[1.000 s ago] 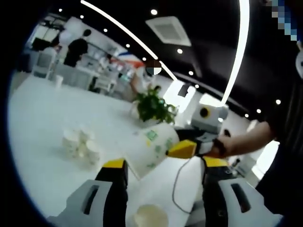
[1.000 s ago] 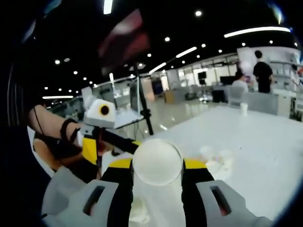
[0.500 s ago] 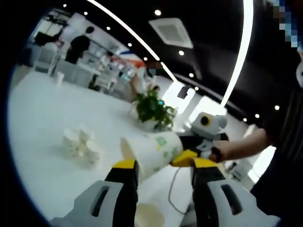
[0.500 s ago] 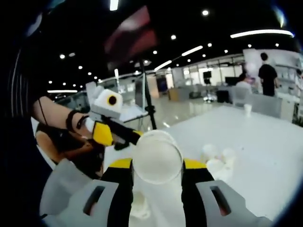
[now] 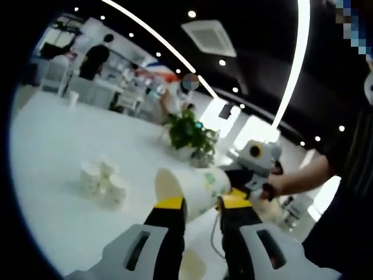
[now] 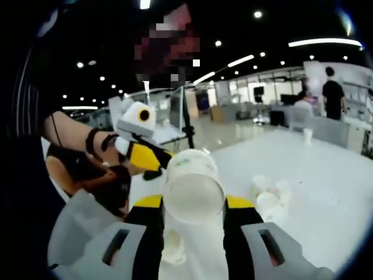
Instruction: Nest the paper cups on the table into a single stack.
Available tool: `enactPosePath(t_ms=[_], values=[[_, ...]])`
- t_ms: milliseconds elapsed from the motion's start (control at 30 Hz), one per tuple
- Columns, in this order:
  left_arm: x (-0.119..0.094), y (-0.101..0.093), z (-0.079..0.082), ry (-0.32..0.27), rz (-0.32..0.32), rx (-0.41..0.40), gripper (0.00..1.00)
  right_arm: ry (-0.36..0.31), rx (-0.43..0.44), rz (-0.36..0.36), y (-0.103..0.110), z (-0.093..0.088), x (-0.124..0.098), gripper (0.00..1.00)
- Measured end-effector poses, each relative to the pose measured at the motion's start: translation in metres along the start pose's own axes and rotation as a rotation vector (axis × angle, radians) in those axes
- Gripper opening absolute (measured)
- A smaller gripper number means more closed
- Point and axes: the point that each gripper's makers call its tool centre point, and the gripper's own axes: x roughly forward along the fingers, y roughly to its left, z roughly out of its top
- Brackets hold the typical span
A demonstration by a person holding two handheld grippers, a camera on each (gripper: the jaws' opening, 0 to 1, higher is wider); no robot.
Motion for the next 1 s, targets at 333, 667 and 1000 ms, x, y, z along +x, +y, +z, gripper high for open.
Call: enactPosePath(t_ms=[333, 667, 1000], values=[[-0.001, -0.001, -0.001, 0.035, 0.001, 0.025, 0.10, 0.024, -0.003, 0.012, 0.002, -0.009, 0.002, 0.36], [-0.001, -0.013, -0.007, 0.085, -0.039, 0.074, 0.04, 0.056, -0.014, 0.013, 0.002, -0.021, 0.000, 0.33], [0.004, -0.030, -0.016, 0.216, -0.066, 0.205, 0.00, 0.058, -0.012, 0.028, 0.011, -0.028, 0.000, 0.20]])
